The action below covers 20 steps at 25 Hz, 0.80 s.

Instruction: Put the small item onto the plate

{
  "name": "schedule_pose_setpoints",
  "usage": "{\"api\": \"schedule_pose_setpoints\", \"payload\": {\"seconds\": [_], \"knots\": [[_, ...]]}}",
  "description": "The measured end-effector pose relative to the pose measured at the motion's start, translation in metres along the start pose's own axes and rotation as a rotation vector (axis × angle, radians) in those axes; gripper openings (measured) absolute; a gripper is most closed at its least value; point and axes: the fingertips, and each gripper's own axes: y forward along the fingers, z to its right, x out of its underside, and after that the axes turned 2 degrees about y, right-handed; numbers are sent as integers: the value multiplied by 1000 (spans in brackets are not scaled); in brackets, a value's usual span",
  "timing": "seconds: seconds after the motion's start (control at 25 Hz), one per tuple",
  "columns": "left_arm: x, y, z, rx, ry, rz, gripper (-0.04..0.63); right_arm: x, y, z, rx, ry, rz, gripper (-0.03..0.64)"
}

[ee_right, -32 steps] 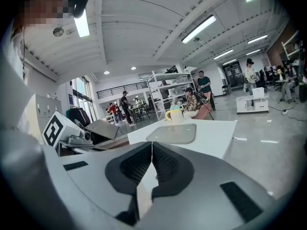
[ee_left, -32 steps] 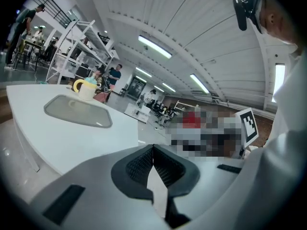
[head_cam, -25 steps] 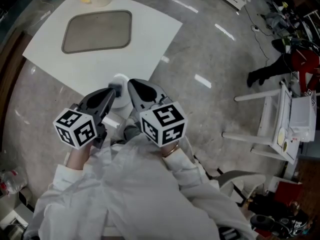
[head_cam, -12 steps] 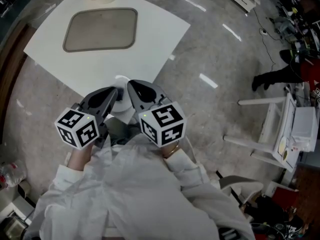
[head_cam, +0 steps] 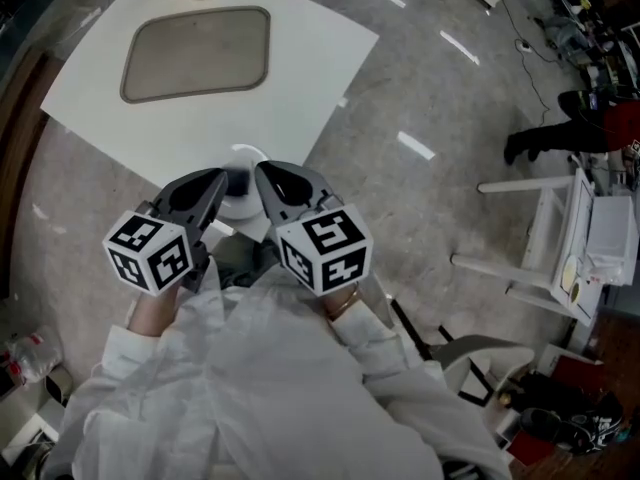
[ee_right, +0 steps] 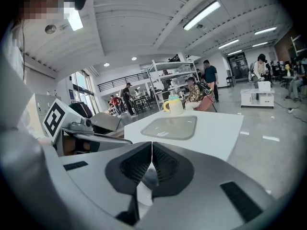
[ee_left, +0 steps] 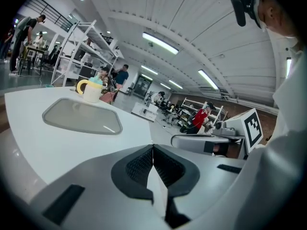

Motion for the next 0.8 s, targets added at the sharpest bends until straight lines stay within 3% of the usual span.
{"api": "schedule_pose_setpoints", "payload": {"seconds": [0.8], "knots": [[39,-8,-36,-20,-116,-126,11,41,-8,32,132,163,-68,15]]}}
